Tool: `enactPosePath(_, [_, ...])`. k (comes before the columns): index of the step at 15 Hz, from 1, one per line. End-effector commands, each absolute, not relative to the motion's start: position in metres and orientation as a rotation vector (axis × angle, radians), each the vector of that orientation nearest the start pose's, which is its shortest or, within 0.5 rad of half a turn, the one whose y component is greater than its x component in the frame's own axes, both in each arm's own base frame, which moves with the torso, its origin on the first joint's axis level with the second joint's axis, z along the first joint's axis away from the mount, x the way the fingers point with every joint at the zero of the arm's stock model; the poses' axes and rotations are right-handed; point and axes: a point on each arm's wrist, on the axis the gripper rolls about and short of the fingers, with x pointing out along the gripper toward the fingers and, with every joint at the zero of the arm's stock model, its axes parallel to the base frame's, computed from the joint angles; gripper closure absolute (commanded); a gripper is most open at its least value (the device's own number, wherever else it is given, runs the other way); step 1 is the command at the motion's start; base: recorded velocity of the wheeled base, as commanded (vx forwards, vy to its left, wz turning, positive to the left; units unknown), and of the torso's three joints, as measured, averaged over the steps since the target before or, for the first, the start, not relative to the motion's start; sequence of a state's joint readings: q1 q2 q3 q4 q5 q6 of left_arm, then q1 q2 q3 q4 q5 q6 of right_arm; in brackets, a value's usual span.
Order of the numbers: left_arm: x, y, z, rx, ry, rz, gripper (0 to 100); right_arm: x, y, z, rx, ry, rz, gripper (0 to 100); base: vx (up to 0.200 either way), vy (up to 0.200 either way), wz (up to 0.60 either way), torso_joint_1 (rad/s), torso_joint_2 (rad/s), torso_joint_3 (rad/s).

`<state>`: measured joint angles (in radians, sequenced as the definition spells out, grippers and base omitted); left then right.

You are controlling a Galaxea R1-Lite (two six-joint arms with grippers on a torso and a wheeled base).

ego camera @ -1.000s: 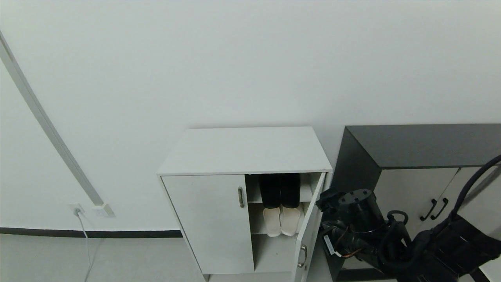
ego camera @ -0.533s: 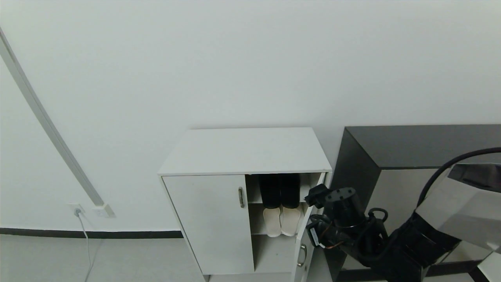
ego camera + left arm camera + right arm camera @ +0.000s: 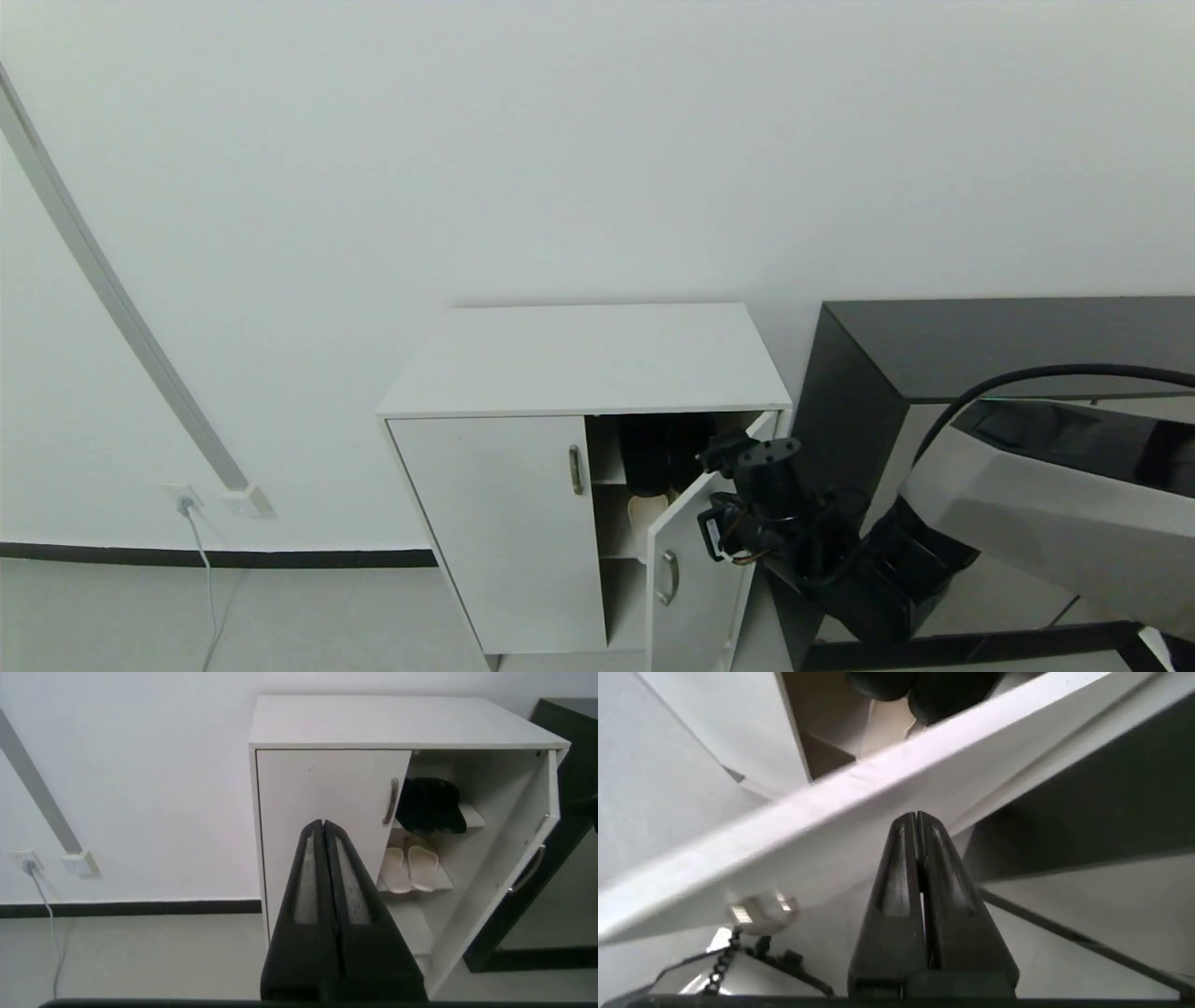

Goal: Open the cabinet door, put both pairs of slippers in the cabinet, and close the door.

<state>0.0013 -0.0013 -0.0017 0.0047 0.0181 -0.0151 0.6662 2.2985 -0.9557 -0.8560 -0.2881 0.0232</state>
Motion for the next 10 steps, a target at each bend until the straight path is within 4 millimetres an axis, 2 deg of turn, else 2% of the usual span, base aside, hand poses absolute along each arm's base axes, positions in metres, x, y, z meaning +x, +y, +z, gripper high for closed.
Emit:
enactPosePath(1, [-0.023,0.0,0.075,-0.015,0.003,0.02,100,0.334,0.252,0.004,-0.201,0.448,0.364,100,0.0,0.0,0.0,0.0,0.0,0.0])
enactPosePath(5, [-0.023,0.0,0.075,-0.015,0.003,0.02,100,0.359,0.262,0.001,-0.168,0.395,0.352,100,0.0,0.0,0.0,0.0,0.0,0.0])
enactPosePath(10, [-0.023,0.0,0.075,-0.014,0.003,0.02,100,0.386,0.264,0.003,-0.121,0.332,0.35,100,0.0,0.0,0.0,0.0,0.0,0.0])
